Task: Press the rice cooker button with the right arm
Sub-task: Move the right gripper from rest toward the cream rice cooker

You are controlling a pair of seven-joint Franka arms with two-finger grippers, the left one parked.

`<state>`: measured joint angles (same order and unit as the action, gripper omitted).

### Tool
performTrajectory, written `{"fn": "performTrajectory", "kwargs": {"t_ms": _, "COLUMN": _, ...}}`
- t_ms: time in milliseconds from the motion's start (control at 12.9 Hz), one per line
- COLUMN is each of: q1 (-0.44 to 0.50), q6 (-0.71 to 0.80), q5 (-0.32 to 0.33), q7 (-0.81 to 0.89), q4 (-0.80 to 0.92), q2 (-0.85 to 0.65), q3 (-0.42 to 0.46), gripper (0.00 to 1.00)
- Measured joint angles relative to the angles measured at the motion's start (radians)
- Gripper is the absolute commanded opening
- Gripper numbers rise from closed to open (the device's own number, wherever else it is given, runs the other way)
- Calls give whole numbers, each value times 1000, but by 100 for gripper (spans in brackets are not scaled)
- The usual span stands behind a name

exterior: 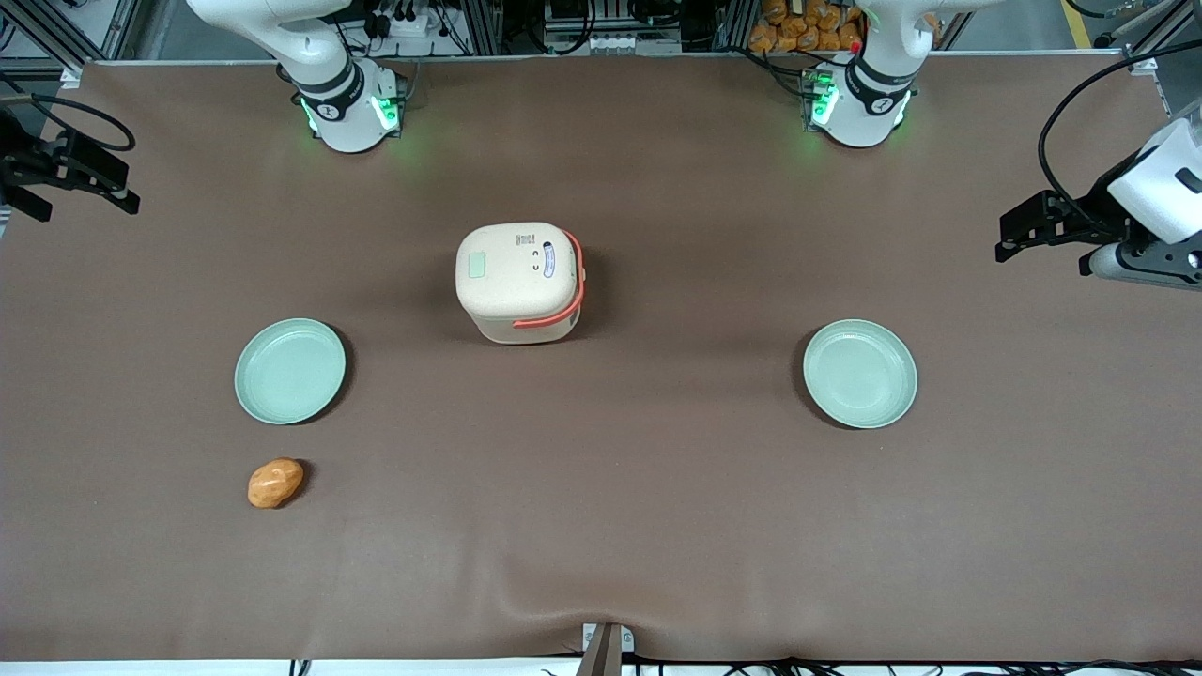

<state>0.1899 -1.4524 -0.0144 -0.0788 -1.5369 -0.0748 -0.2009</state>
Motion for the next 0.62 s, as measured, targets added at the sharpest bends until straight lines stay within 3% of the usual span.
{"fn": "performTrajectory", "kwargs": {"t_ms": 621, "q1": 0, "q6": 0, "q5": -2, "q7": 9, "q4": 9, "q2": 0, "q3": 7, "gripper": 100}}
